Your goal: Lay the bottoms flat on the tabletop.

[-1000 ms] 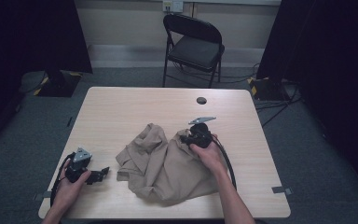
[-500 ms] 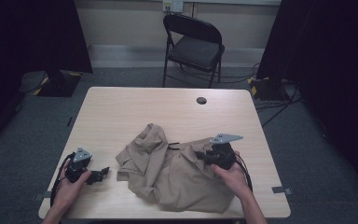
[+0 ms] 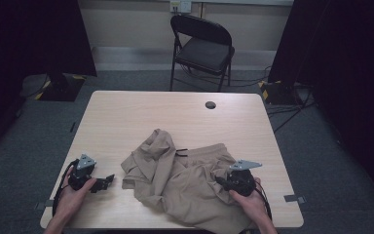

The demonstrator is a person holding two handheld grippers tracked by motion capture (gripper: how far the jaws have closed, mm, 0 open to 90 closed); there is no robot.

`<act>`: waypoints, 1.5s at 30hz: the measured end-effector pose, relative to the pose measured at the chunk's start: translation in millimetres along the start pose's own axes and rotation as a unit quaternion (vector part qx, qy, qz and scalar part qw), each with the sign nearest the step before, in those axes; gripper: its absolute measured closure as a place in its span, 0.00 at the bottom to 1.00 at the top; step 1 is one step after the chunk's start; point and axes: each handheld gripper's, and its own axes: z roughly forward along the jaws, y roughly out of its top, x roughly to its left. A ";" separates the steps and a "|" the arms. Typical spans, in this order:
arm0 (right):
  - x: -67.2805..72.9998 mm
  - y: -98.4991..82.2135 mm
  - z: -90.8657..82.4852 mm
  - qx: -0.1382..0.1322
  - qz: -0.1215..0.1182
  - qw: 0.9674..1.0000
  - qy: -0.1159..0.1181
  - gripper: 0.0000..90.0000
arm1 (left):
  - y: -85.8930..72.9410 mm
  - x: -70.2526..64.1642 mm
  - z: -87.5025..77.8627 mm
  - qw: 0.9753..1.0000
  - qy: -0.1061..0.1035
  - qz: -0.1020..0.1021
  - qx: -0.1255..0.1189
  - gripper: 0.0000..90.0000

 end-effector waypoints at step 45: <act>-21.2 -6.3 3.1 -0.014 0.028 0.997 -0.066 0.19 | 141.6 -46.2 61.2 0.980 -0.189 -0.011 -0.062 0.27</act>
